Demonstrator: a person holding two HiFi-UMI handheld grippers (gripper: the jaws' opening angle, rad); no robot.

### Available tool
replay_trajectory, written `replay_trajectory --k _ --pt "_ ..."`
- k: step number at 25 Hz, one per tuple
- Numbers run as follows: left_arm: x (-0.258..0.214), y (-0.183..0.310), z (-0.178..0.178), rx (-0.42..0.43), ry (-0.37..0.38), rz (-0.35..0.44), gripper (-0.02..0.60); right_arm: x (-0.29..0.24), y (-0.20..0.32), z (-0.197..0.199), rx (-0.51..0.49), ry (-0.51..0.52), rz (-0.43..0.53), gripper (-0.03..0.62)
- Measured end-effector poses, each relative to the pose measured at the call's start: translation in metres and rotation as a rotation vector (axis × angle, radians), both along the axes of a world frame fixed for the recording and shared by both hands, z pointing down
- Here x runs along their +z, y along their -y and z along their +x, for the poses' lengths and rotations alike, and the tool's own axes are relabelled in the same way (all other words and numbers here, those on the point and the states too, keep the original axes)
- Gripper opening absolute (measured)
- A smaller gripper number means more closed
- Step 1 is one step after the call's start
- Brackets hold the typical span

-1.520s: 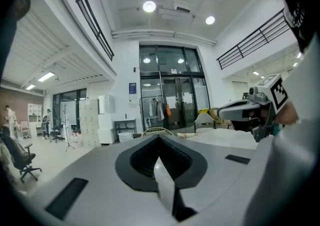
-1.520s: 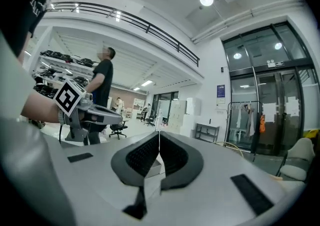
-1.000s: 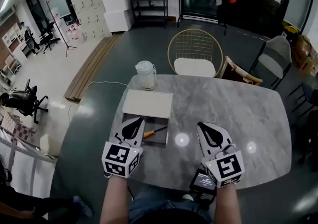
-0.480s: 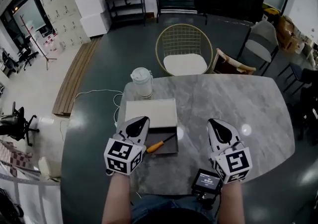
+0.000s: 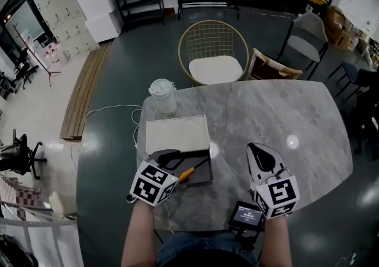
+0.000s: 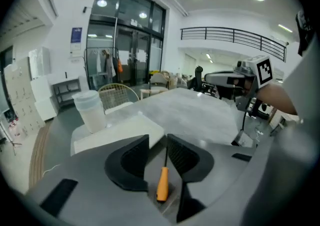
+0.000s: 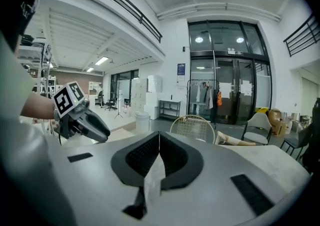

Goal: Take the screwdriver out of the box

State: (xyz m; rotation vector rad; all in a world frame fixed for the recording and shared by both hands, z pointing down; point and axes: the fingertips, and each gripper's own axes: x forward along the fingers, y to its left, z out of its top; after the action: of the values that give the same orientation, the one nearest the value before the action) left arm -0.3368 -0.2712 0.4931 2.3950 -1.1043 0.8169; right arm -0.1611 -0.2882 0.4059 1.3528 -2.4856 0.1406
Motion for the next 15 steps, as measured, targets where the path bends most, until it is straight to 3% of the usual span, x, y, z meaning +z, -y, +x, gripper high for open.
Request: replay_trajectory --k 1,2,8,15 --pt "0.011 -0.005 0.003 0.034 0.024 -0.052 0.146 0.005 -0.002 -0.001 0.0 -0.001 -0.012 0.026" --pt "0.021 -0.01 0.007 0.067 0.048 -0.099 0.158 0.011 -0.003 0.0 0.002 -0.002 -0.025 0.026" --pt "0.073 -0.028 0.023 0.219 0.18 -0.267 0.139 0.054 -0.015 0.017 0.055 0.01 -0.125 0.026" --pt "0.124 -0.037 0.022 0.302 0.295 -0.398 0.123 0.101 -0.035 0.05 0.151 -0.005 -0.221 0.026"
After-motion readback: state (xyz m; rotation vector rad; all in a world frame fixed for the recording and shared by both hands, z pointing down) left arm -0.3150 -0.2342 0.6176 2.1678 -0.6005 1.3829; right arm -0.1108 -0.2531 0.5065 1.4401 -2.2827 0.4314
